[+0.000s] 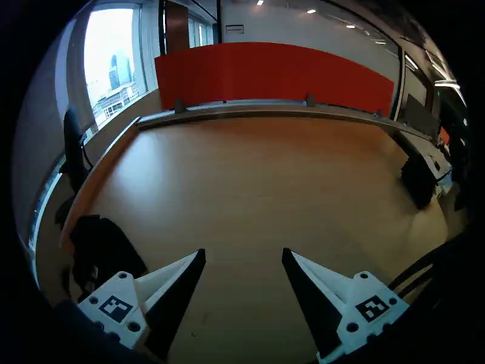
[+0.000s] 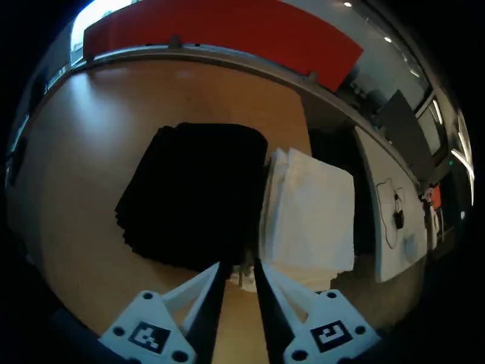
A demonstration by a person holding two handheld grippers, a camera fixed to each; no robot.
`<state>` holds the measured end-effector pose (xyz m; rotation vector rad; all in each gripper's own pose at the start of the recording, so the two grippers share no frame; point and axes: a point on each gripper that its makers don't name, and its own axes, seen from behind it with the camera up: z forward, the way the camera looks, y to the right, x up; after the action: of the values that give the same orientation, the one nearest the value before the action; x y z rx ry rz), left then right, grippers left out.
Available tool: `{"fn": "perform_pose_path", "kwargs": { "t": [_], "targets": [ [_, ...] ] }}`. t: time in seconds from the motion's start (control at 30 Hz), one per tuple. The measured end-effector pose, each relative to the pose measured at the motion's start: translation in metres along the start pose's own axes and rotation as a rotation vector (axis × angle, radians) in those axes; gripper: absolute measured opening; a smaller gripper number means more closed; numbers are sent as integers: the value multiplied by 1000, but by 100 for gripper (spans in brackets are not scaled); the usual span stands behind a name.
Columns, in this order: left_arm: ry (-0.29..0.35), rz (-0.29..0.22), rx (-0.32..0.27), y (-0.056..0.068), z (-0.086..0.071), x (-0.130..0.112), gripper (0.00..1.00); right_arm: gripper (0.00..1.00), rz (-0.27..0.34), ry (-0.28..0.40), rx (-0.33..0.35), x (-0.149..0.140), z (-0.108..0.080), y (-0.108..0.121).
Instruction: Fold towel
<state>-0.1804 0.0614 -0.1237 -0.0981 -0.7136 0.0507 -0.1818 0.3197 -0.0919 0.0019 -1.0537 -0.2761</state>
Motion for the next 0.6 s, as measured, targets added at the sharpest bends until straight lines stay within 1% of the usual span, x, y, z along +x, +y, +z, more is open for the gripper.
{"fn": "perform_pose_path", "kwargs": {
  "t": [0.07,0.17,0.2,0.27,0.33,0.6],
  "targets": [
    [2,-1,-3,0,0,0,94,68,5,9,-7,0,-2,-1],
    [6,-2,-8,0,1,1,94,83,20,28,-8,2,-5,-5],
    [7,-2,-10,1,1,1,94,91,28,34,-6,3,-6,-7],
    [8,-2,-14,1,2,1,94,98,45,45,3,6,-7,-12],
    [11,-4,-18,1,2,2,94,100,58,56,8,8,-9,-16],
    [27,-12,-33,-2,2,6,94,100,85,85,5,12,-20,-25]
  ]
}}
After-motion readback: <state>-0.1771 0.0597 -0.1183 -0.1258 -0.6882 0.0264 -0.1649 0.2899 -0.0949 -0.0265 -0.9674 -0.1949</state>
